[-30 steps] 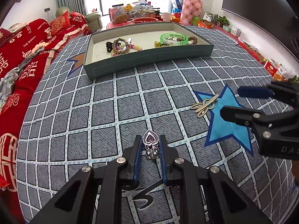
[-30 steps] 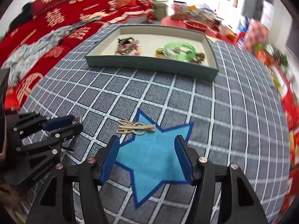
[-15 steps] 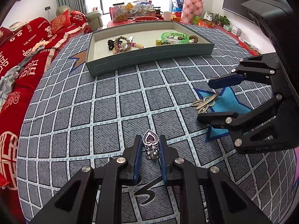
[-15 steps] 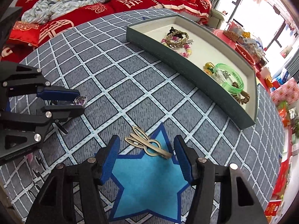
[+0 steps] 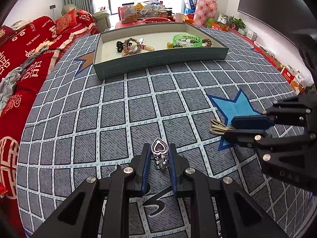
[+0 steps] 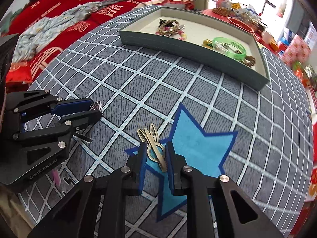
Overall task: Organize jewelry
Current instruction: 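Grasp the gold keys on the felt star with the right tool while the left holds the pendant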
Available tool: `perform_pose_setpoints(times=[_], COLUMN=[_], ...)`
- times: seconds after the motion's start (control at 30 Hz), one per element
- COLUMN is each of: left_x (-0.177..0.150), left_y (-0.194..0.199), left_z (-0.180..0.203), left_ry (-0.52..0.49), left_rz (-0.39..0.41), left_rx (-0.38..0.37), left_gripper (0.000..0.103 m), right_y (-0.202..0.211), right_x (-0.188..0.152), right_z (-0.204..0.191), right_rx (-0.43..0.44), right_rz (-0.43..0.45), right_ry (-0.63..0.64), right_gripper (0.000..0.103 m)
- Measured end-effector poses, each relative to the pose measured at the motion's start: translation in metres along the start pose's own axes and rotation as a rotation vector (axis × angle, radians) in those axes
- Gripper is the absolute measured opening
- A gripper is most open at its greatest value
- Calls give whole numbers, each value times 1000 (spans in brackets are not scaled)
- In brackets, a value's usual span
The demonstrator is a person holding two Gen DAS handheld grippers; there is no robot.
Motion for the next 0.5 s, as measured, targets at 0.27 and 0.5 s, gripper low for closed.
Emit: perform_pose_setpoints(times=[0.27,0.5], left_x=[0,0], left_y=[1,1], left_z=[0,0], left_ry=[7,11], left_rz=[3,3], left_rx=[-1,-9], left_gripper=[32,32], right_y=[6,13], right_x=[-10,-20], right_z=[8,20], right_rx=[-26,31], right_rz=[-11,-12], right_ry=[-192,-329], right_gripper=[19,19])
Point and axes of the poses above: each gripper's, at about its wrist camera, not at the fingertips, and y roughly against the way its jaws point, z to its right, x to its top, the point moved 9 cm from there along -y, roughly the way its jaws point, and after that the axes turned 11 degrees about -x, right-handed, at the moved point
